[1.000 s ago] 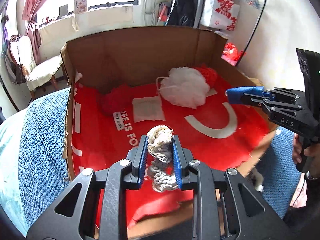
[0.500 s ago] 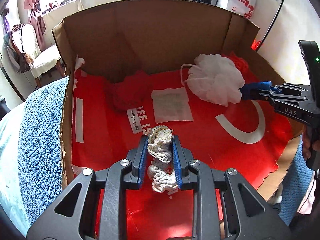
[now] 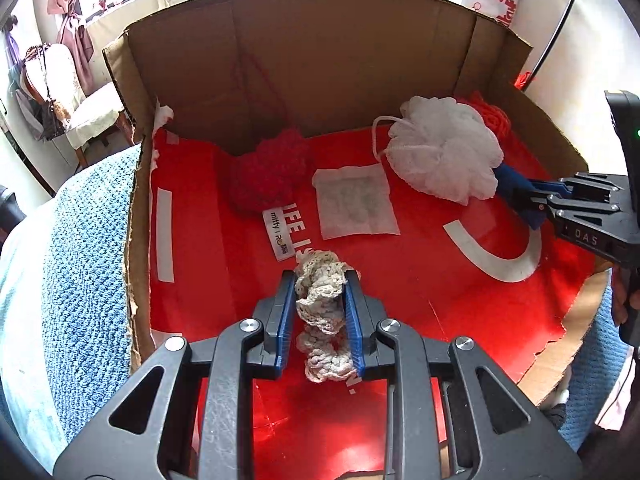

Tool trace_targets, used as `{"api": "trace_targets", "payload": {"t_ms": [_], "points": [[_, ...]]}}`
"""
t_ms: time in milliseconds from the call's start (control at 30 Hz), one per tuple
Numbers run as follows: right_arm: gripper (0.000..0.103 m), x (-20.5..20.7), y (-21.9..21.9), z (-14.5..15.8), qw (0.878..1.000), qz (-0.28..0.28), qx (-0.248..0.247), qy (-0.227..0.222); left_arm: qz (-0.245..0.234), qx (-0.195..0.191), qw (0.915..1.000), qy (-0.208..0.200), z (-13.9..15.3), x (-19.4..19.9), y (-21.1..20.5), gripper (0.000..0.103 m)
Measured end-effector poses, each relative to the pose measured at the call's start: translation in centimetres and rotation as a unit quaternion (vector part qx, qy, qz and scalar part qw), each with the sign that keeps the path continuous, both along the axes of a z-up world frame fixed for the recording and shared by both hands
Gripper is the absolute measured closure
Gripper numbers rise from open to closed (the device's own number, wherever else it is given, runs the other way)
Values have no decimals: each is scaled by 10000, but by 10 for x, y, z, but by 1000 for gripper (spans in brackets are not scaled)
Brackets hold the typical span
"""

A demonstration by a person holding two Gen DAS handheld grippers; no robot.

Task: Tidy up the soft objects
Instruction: 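Carry the crocheted toy and blue cloth into the box and open both tools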

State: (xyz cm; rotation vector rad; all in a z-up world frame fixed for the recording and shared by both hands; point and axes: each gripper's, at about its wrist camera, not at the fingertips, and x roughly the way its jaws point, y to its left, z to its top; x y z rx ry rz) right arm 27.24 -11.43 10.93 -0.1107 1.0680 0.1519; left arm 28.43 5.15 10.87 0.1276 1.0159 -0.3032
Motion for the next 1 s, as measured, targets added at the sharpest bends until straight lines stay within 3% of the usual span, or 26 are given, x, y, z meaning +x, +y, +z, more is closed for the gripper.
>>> {"api": "trace_targets", "payload": {"t_ms": [233,533,1000], "points": [[83,14,-6,-1,9997,-180,133,79,111,17,9999,-1,-2,14,3,81],[81,16,-4,-4,9998,-165,-52,30,232,68,9997,-93,-2,20,3,81],[59,3,18,0,9992,-4,-397,-74,238,174,9994,-160,4,1,-9,80]]}}
